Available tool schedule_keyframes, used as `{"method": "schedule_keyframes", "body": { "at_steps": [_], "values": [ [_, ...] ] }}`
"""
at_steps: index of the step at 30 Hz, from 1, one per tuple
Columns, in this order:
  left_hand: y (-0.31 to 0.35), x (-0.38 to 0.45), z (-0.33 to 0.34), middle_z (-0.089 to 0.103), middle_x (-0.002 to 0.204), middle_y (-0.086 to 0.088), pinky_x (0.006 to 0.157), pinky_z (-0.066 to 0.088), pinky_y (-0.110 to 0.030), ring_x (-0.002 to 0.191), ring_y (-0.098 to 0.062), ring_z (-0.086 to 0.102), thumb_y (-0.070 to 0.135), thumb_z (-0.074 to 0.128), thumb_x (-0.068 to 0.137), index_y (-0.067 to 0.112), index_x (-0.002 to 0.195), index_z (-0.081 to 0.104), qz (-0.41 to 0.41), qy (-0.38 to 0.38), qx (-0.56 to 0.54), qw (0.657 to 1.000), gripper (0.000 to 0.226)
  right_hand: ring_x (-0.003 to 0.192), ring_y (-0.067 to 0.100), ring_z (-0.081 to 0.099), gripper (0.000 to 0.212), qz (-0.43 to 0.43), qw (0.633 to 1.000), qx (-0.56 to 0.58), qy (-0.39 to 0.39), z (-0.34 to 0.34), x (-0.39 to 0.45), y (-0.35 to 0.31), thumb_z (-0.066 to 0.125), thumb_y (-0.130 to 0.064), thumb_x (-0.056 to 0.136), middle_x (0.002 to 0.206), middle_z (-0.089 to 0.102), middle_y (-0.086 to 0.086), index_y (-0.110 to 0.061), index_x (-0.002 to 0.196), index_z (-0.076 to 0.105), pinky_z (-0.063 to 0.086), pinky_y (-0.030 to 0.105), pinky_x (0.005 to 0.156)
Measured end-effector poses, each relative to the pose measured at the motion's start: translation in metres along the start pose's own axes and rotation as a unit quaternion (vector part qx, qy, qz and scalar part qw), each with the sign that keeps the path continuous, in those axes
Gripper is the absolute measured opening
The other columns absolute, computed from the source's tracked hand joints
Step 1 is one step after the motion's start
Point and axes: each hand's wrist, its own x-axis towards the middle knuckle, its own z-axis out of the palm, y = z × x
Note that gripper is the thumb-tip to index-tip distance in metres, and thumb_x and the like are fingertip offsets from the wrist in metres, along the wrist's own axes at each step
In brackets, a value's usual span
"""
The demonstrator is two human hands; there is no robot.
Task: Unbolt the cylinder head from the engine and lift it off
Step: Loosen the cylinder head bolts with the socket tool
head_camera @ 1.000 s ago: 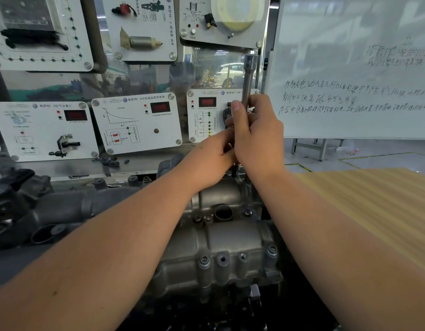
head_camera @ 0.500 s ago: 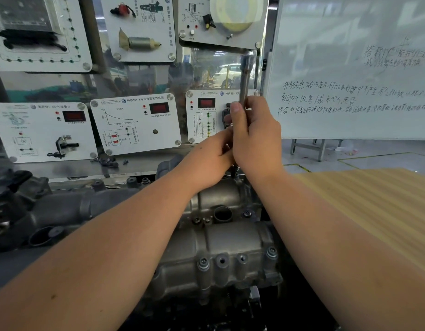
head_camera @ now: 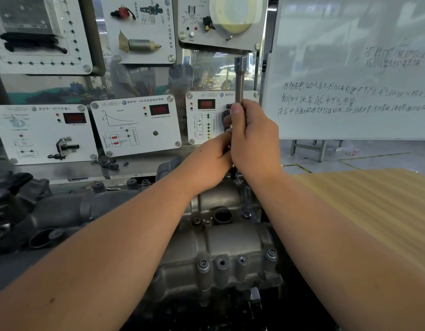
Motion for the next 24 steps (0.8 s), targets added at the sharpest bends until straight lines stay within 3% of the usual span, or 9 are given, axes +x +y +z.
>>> {"method": "schedule_keyframes", "body": {
  "at_steps": [3, 8, 10, 15, 18, 20, 24],
  "values": [
    [0.0009, -0.0009, -0.0003, 0.062, 0.072, 0.014, 0.047, 0.036, -0.006, 0.054, 0.013, 0.055, 0.018, 0.046, 0.105, 0.041, 0.088, 0.053, 0.004, -0.004, -0.001, 1.0, 0.03, 0.078, 0.016, 0.068, 0.033, 0.008, 1.0, 0.004, 0.005, 0.0, 0.0004, 0.0002, 0.038, -0.03, 0.108, 0.086, 0.071, -0.006, -0.01, 0.108, 0.063, 0.052, 0.034, 0.071],
    [0.0006, 0.0001, -0.001, 0.064, 0.079, 0.015, 0.054, 0.039, -0.006, 0.066, 0.013, 0.059, 0.018, 0.05, 0.103, 0.041, 0.094, 0.053, 0.002, -0.01, 0.016, 1.0, 0.025, 0.076, 0.01, 0.068, 0.016, 0.015, 0.999, 0.036, 0.003, -0.0027, 0.0006, 0.0017, 0.052, -0.037, 0.104, 0.083, 0.072, -0.005, -0.023, 0.112, 0.05, 0.052, 0.029, 0.067],
    [0.0, 0.0, -0.0007, 0.065, 0.079, 0.011, 0.055, 0.041, -0.007, 0.064, 0.01, 0.059, 0.016, 0.051, 0.101, 0.042, 0.093, 0.053, 0.004, -0.007, 0.006, 1.0, 0.027, 0.076, 0.014, 0.067, 0.018, 0.004, 1.0, 0.022, 0.004, -0.0021, 0.0003, 0.0011, 0.051, -0.033, 0.105, 0.083, 0.071, -0.003, -0.016, 0.106, 0.055, 0.052, 0.035, 0.068],
    [0.0012, -0.0017, -0.0008, 0.064, 0.081, 0.015, 0.055, 0.04, -0.006, 0.066, 0.013, 0.058, 0.019, 0.046, 0.104, 0.043, 0.101, 0.053, 0.004, -0.017, 0.006, 1.0, 0.025, 0.071, 0.002, 0.06, 0.029, 0.012, 1.0, 0.021, 0.007, 0.0, 0.0016, 0.0025, 0.04, -0.03, 0.108, 0.081, 0.066, -0.013, -0.012, 0.095, 0.059, 0.047, 0.023, 0.064],
    [0.0014, -0.0014, -0.0016, 0.062, 0.074, 0.02, 0.055, 0.039, -0.005, 0.066, 0.016, 0.058, 0.019, 0.048, 0.104, 0.049, 0.092, 0.05, 0.007, -0.009, 0.014, 1.0, 0.032, 0.074, 0.002, 0.063, 0.02, 0.018, 0.999, 0.045, 0.002, 0.0003, 0.0005, 0.0029, 0.044, -0.034, 0.107, 0.085, 0.07, -0.009, -0.018, 0.106, 0.056, 0.049, 0.024, 0.066],
    [0.0008, -0.0008, -0.0009, 0.065, 0.076, 0.02, 0.059, 0.041, -0.005, 0.074, 0.013, 0.06, 0.019, 0.05, 0.102, 0.047, 0.095, 0.051, 0.007, -0.005, 0.014, 1.0, 0.029, 0.078, 0.003, 0.066, 0.021, 0.023, 0.998, 0.058, 0.005, -0.0007, 0.0003, 0.0033, 0.051, -0.038, 0.104, 0.087, 0.072, -0.007, -0.021, 0.117, 0.051, 0.048, 0.014, 0.064],
    [-0.0014, 0.0, 0.0006, 0.07, 0.093, 0.01, 0.065, 0.049, -0.014, 0.082, 0.0, 0.063, 0.022, 0.051, 0.102, 0.043, 0.105, 0.054, 0.006, -0.003, 0.008, 1.0, 0.021, 0.078, 0.009, 0.065, 0.018, 0.009, 0.999, 0.033, 0.021, -0.0018, 0.0017, 0.0033, 0.049, -0.031, 0.105, 0.089, 0.072, -0.005, -0.015, 0.108, 0.057, 0.044, 0.012, 0.064]
  ]
}}
